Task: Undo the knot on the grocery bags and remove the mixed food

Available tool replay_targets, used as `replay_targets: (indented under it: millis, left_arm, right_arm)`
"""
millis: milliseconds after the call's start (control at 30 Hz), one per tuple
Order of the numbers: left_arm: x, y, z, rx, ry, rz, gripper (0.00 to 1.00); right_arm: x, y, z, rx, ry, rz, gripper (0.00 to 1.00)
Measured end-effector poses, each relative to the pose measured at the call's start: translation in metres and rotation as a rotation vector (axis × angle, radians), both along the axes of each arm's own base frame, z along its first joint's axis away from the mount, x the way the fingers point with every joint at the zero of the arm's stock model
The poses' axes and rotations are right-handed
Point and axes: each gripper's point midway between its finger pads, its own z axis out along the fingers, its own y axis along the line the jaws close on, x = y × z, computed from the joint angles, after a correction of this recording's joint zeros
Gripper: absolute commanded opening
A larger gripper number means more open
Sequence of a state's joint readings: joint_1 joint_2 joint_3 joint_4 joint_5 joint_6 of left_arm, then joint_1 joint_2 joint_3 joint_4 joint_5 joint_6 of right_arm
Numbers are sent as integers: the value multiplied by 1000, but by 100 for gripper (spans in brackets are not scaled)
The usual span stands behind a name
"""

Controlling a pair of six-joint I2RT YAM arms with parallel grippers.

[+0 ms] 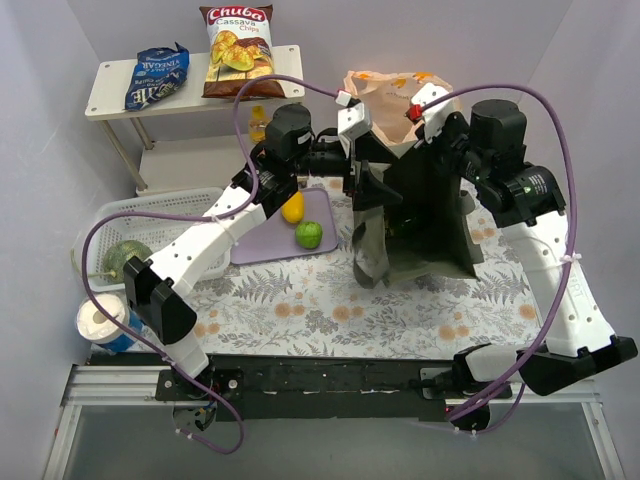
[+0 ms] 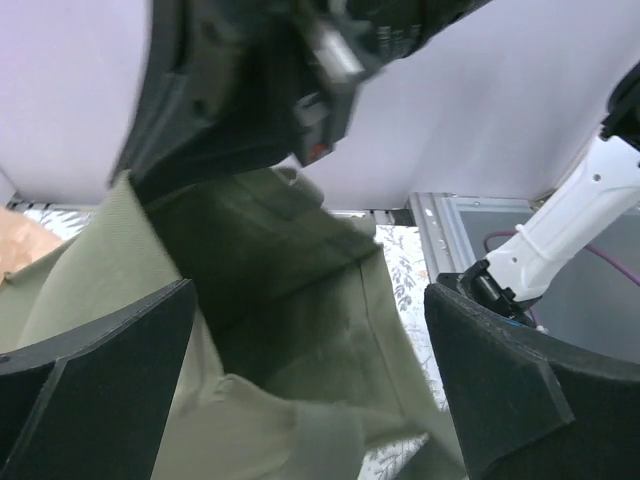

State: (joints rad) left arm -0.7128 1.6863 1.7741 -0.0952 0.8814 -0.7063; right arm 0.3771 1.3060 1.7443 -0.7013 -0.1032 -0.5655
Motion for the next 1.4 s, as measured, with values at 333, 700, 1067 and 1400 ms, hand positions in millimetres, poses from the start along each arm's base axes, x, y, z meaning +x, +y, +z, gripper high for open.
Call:
replay_targets:
  millis: [333,700,1067,1400]
  left_arm:
    - [-38,-22,0,-13,12,-157,78]
    - [-45,-104,-157,251,78,-87,85]
    - [0,-97,-220,391,-128,100,96]
    - [23,-43,-191,306,-149,-18,98]
  right_arm:
    - [24,-21,6,137,40,-302,1]
    - [29,-30,-3,213,86,-410,1]
    - [-35,-26,-39,239,214,-254,1]
    - [-39,-19,-48,225,280,-189,1]
